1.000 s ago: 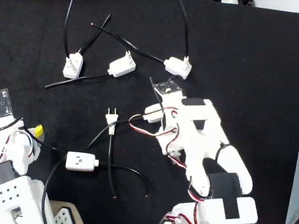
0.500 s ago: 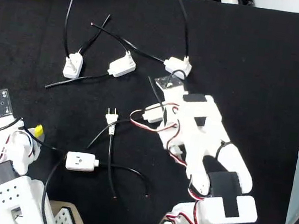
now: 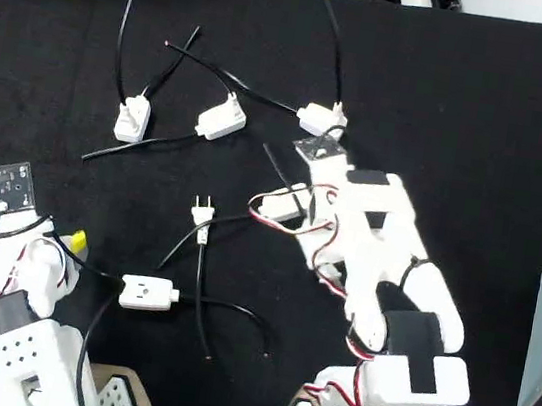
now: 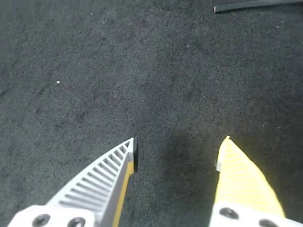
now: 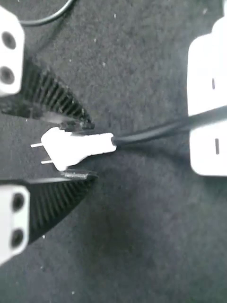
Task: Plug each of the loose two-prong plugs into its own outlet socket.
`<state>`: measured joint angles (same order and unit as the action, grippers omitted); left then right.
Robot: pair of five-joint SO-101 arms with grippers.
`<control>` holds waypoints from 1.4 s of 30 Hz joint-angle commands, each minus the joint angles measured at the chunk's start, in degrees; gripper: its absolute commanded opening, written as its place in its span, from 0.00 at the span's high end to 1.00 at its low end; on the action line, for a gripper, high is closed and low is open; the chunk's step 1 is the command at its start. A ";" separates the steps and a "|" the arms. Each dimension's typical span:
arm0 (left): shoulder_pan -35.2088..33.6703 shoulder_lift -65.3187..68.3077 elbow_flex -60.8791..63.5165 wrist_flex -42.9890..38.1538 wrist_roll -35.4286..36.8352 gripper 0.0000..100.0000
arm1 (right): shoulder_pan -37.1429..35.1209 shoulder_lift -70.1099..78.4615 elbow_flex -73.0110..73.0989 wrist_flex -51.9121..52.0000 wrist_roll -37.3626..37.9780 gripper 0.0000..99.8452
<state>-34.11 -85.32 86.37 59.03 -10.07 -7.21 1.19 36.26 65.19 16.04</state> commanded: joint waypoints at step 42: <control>1.45 -0.18 -0.48 -1.05 -0.53 0.72 | 0.97 -1.89 1.54 5.54 3.69 0.90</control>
<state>-33.23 -85.32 86.37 59.03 -10.07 -5.45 -1.98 37.67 72.04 19.30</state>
